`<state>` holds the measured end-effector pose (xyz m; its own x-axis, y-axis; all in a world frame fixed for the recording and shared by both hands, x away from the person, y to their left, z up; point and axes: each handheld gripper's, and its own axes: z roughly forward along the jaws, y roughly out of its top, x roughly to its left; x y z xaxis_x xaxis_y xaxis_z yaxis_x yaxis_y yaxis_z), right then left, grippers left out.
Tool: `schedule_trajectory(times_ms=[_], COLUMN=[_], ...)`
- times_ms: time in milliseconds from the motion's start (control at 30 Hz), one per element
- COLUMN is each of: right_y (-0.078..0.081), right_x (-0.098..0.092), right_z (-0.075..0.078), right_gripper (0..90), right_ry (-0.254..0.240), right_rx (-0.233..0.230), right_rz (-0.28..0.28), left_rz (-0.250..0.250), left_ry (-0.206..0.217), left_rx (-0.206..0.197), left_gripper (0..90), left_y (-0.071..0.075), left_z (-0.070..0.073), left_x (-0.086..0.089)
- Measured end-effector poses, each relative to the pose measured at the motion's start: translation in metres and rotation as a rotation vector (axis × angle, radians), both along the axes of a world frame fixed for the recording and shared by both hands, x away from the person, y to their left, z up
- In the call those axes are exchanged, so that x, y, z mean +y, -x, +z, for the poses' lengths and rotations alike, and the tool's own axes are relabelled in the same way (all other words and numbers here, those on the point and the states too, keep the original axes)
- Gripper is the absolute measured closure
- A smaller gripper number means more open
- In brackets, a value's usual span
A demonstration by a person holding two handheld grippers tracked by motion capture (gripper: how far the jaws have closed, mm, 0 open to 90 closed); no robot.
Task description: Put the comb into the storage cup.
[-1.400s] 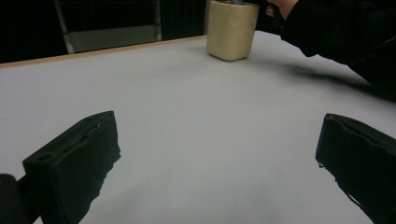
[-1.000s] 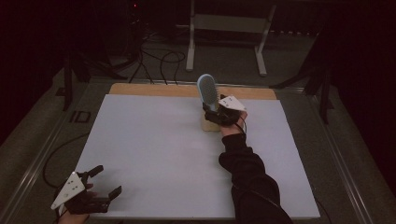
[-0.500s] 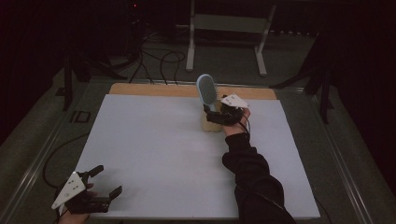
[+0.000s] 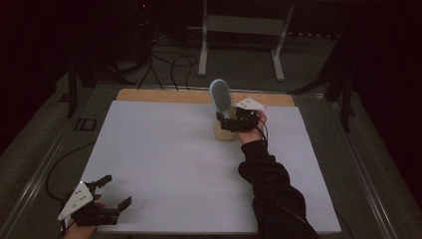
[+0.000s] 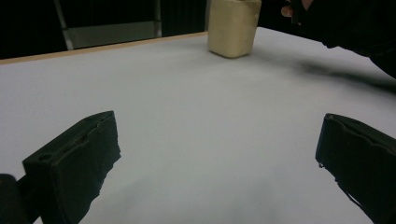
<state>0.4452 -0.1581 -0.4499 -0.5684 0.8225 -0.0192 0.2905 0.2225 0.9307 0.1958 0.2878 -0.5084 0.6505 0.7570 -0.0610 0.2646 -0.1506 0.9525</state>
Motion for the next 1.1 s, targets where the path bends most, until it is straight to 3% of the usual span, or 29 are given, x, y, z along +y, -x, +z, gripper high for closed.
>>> schedule_trajectory(times_ms=[367,767,1100], right_y=[0.0,0.009,0.022], right_x=[0.002,0.003,-0.008], right_z=[0.005,0.018,0.032], right_gripper=[9.8,9.7,9.8], right_ry=[0.029,0.05,0.049], right_rx=[0.05,0.054,0.076], right_rz=[0.038,0.072,0.107], left_rz=[0.0,0.002,0.004], left_ry=[0.003,0.004,0.003], left_rx=[0.0,-0.002,-0.004], left_gripper=[0.0,0.0,0.0], left_y=[0.002,0.005,0.005], left_z=[-0.001,0.0,0.0], left_x=[0.002,0.004,0.004])
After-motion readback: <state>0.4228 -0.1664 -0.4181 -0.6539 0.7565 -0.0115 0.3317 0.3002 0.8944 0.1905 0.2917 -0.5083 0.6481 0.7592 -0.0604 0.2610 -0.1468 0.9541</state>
